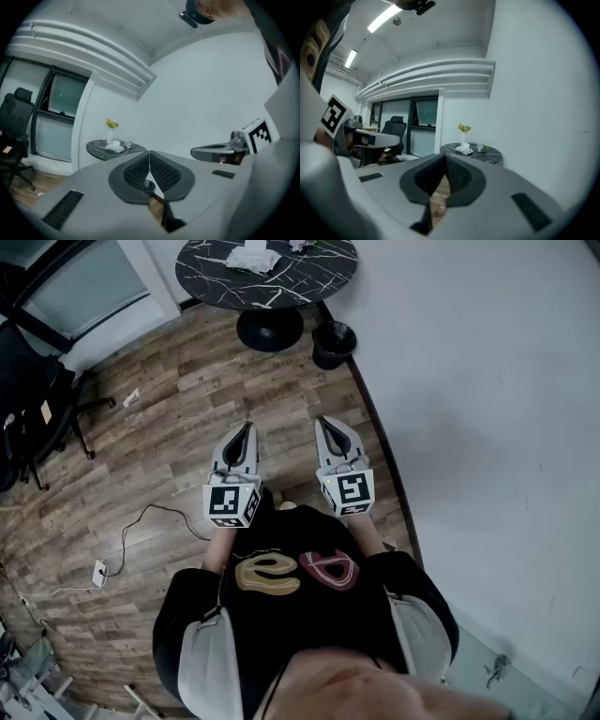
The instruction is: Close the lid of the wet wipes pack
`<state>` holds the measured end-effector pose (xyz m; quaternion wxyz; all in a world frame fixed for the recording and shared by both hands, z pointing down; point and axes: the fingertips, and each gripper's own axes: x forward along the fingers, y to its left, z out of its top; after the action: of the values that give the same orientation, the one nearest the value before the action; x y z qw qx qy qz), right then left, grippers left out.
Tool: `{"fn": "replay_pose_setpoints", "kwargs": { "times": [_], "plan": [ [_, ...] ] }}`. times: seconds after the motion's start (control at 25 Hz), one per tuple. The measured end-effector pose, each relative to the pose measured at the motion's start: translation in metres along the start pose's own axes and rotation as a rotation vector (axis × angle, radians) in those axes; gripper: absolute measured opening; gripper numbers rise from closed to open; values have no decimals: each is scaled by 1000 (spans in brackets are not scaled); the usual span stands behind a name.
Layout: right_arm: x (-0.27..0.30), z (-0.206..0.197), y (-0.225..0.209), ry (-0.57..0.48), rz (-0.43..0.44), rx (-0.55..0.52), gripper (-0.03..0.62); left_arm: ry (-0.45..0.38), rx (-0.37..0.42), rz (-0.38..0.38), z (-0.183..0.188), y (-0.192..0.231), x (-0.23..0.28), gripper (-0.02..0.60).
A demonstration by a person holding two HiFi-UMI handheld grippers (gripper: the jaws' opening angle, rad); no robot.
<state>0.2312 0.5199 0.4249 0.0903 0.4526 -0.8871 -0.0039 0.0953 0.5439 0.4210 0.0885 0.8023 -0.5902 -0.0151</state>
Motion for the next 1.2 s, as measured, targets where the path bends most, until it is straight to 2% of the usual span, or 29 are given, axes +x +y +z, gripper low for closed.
{"fn": "replay_pose_setpoints", "kwargs": {
  "times": [0.12, 0.2, 0.4, 0.6, 0.76, 0.96, 1.2],
  "plan": [
    [10, -2, 4, 9, -11, 6, 9, 27, -93, -39, -6, 12, 4, 18],
    [18, -1, 4, 10, -26, 20, 9, 31, -109, -46, -7, 20, 7, 18],
    [40, 7, 13, -8, -46, 72, 11, 16, -94, -57, 0, 52, 10, 18],
    [64, 14, 32, -10, -66, 80, 11, -4, -118, -58, 7, 92, 14, 18],
    [77, 14, 48, -9, -89, 89, 11, -3, -120, -88, 7, 114, 15, 18],
    [90, 13, 60, 15, -103, 80, 11, 11, -116, -91, 5, 137, 18, 18],
    [106, 20, 48, -3, -116, 88, 11, 11, -88, -73, 5, 145, 27, 18]
  ]
}}
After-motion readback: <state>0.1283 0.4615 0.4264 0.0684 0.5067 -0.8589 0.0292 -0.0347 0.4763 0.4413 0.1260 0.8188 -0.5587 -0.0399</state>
